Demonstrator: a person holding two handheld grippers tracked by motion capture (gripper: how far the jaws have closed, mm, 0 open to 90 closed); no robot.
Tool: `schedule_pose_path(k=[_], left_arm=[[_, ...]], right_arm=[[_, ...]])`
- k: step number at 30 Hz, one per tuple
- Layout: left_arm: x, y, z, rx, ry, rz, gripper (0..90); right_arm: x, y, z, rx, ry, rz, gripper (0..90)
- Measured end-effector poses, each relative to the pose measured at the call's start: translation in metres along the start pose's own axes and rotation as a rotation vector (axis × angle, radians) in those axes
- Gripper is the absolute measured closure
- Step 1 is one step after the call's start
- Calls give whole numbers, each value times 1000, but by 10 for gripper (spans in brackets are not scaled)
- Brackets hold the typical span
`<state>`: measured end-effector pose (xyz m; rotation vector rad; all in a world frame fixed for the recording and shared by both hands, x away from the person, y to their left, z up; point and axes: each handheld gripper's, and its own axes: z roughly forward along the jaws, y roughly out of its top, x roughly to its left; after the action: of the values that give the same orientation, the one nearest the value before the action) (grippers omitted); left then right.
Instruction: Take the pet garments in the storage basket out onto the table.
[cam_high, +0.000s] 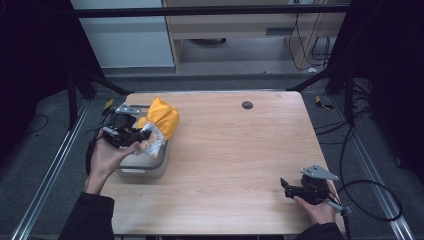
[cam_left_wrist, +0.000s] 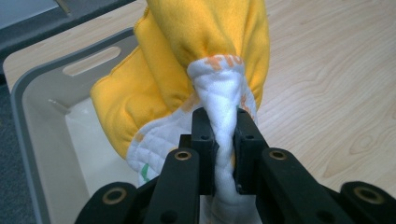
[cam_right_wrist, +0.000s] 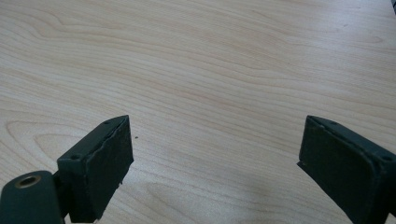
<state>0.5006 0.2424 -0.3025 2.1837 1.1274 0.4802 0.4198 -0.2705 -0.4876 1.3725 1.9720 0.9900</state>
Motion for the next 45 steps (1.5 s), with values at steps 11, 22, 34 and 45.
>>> schedule_pose_path(k=[11, 22, 34, 45], left_arm=[[-30, 15, 1, -6, -49, 72, 815], [-55, 24, 10, 9, -104, 134, 815], [-76, 24, 25, 16, -157, 169, 815], [-91, 20, 47, 48, -182, 199, 815]], right_arm=[[-1, -1, -1, -4, -10, 4, 97], [-5, -3, -2, -7, -18, 16, 98], [-6, -3, -2, -15, -24, 12, 97], [-6, -3, -2, -13, -25, 6, 97]])
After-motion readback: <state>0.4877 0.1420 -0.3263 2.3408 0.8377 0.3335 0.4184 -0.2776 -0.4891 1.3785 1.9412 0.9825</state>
